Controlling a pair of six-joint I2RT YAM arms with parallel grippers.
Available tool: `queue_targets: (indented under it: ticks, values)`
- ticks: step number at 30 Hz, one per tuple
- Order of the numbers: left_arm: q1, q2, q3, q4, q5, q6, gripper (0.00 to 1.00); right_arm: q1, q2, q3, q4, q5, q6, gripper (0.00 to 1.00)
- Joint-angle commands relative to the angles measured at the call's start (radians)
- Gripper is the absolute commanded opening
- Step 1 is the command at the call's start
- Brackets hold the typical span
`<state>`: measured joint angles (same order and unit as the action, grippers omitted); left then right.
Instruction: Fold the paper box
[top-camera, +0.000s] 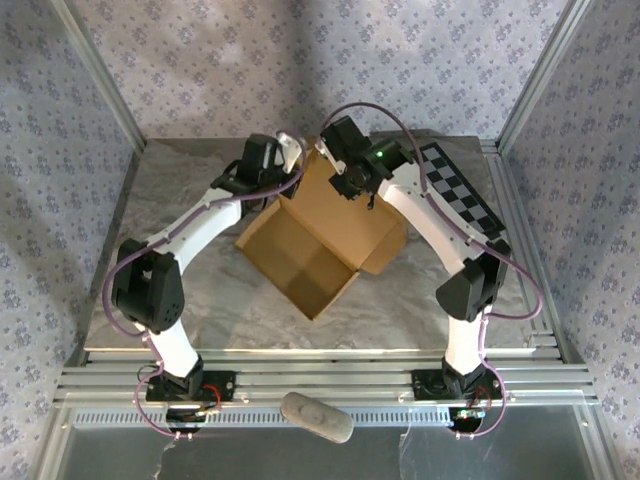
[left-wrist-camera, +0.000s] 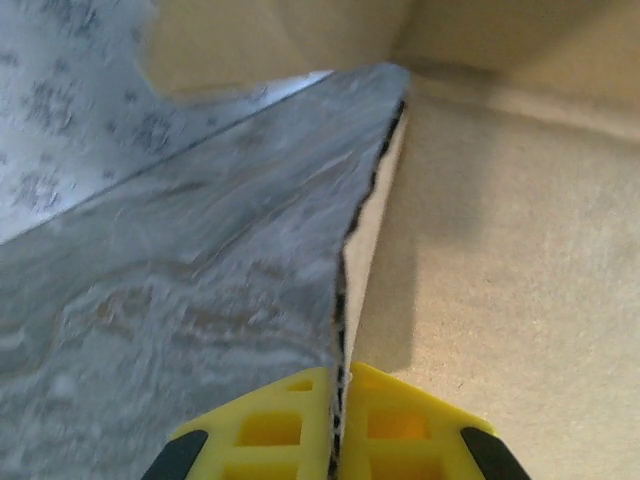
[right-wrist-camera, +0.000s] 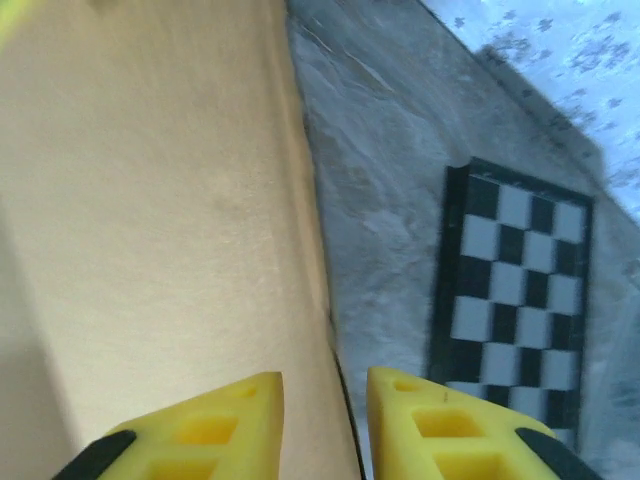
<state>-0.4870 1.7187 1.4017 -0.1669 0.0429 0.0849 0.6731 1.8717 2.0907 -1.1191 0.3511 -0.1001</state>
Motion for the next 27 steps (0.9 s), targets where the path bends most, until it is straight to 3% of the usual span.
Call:
queue_targets:
  ticks: [1,7,10,15,22,27]
  values:
    - [0.007,-0.074,-0.129,0.17,-0.123,-0.019,0.0,-0.003,-0.126,-0.02,0.0,-0.128,0.197,0.36]
    - [0.014,-0.124,-0.226,0.256,-0.142,0.01,0.0,-0.143,-0.425,-0.31,0.238,-0.315,0.416,0.58]
    - [0.024,-0.144,-0.257,0.29,-0.195,-0.019,0.0,-0.286,-0.508,-0.42,0.254,-0.394,0.65,0.58]
    - [0.035,-0.167,-0.288,0.351,-0.295,-0.082,0.0,-0.521,-0.554,-0.632,0.266,-0.638,1.037,0.52]
    - [0.051,-0.183,-0.326,0.4,-0.334,-0.16,0.0,-0.602,-0.586,-0.936,0.446,-0.827,1.327,0.52]
    - [0.052,-0.199,-0.356,0.42,-0.336,-0.157,0.0,-0.651,-0.496,-0.874,0.467,-0.843,1.425,0.53]
